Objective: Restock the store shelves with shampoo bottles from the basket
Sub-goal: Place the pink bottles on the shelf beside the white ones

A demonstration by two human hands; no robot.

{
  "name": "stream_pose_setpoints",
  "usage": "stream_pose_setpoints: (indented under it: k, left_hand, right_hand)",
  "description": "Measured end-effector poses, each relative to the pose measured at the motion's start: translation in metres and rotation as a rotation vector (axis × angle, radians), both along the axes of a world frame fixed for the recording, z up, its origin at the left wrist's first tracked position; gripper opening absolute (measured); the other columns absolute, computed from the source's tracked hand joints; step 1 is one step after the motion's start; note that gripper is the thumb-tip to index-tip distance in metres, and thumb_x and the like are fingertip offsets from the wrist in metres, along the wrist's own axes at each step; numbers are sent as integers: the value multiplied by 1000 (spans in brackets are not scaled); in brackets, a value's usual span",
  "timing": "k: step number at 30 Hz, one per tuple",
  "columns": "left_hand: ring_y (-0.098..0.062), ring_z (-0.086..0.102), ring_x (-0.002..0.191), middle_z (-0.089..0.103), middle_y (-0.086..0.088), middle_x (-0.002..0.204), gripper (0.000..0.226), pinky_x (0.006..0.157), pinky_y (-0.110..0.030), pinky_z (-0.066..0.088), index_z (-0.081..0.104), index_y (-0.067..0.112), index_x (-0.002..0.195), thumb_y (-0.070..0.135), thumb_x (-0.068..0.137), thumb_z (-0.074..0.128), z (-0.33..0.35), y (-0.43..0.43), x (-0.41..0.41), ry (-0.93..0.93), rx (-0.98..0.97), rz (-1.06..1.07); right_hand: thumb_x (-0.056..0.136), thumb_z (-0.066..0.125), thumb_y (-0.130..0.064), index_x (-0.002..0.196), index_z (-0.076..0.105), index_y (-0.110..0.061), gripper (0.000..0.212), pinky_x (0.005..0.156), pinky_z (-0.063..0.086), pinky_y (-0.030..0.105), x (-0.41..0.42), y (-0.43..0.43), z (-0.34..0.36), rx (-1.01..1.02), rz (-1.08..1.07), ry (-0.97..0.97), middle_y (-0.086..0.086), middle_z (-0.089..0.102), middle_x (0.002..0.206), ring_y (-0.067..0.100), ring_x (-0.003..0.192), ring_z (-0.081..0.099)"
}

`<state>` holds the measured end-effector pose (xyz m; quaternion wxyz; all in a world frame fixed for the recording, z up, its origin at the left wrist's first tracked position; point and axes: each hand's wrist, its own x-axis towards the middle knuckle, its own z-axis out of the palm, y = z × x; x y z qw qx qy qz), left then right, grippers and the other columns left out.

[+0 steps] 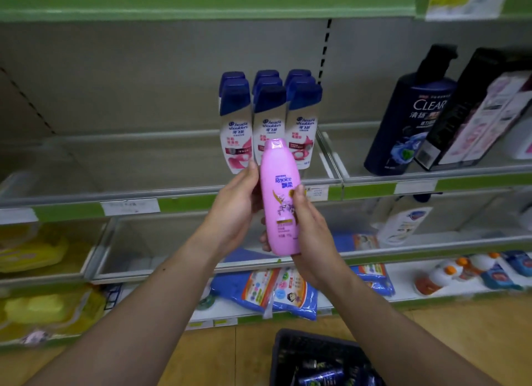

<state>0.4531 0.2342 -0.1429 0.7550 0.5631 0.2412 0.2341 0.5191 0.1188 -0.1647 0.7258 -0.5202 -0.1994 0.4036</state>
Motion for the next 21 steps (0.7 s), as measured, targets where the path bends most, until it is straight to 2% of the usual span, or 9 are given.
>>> stream_pose_setpoints:
  k: [1,2,4,6,7,10,13,16,21]
  left_hand:
    - [-23,63,76,65,-23,98,46,59,-29,51,61,12,127,45,105,36,1,-1,-2,-10,-9,-19]
    - [-25,61,78,62,-29,100,46,62,-29,50,59,12,129,44,105,36,1,-2,-3,-17,-17,-31]
    - [-31,59,92,58,-38,113,48,80,-41,48,60,15,130,47,103,37,0,-3,-6,-35,-42,-42]
    - [-36,58,104,58,-35,124,53,98,-57,42,60,13,129,52,99,40,-1,-6,-8,-39,-92,-47]
    - [-38,57,108,59,-33,126,56,101,-60,40,60,12,129,53,97,41,-2,-7,-10,-32,-111,-45]
    - [-34,63,110,67,-24,122,54,102,-53,45,61,11,126,50,94,43,-8,-8,-14,-34,-142,-29]
    - [-25,69,108,71,-16,119,51,94,-42,56,61,11,127,45,92,45,-10,-5,-21,-82,-181,-37]
    - [-23,70,105,71,-15,116,51,89,-37,58,61,8,127,42,91,47,-7,-1,-26,-117,-193,-32]
    - [-25,66,111,67,-18,121,58,101,-40,53,57,4,132,45,91,47,8,15,-35,-139,-146,43]
  right_hand:
    - [96,42,-60,114,65,-8,60,62,57,39,-2,1,0,8,-4,13,21,70,88,33,68,67]
    - [96,39,-63,113,66,-6,65,63,57,39,-3,3,-1,13,-4,20,22,69,87,34,68,66]
    - [95,34,-66,110,69,-7,70,65,57,41,-6,4,-4,9,4,21,23,70,87,34,69,67]
    - [93,34,-69,107,71,-10,71,67,58,44,-10,5,-5,-13,12,-12,23,71,87,34,70,68]
    - [92,34,-70,106,72,-12,71,69,59,46,-11,5,-6,-32,14,-35,22,72,88,35,73,69]
    - [91,32,-72,103,75,-28,63,80,59,55,-13,4,-9,-80,74,-89,19,75,98,39,85,73]
    - [84,34,-76,101,75,-38,59,81,59,53,-14,4,-8,-118,166,-69,12,75,108,37,97,72]
    - [83,37,-74,100,76,-37,56,76,59,47,-16,9,-5,-100,167,-23,15,74,111,37,99,71]
    - [103,34,-48,116,69,-21,45,75,54,46,-21,21,0,6,173,106,12,73,106,27,84,70]
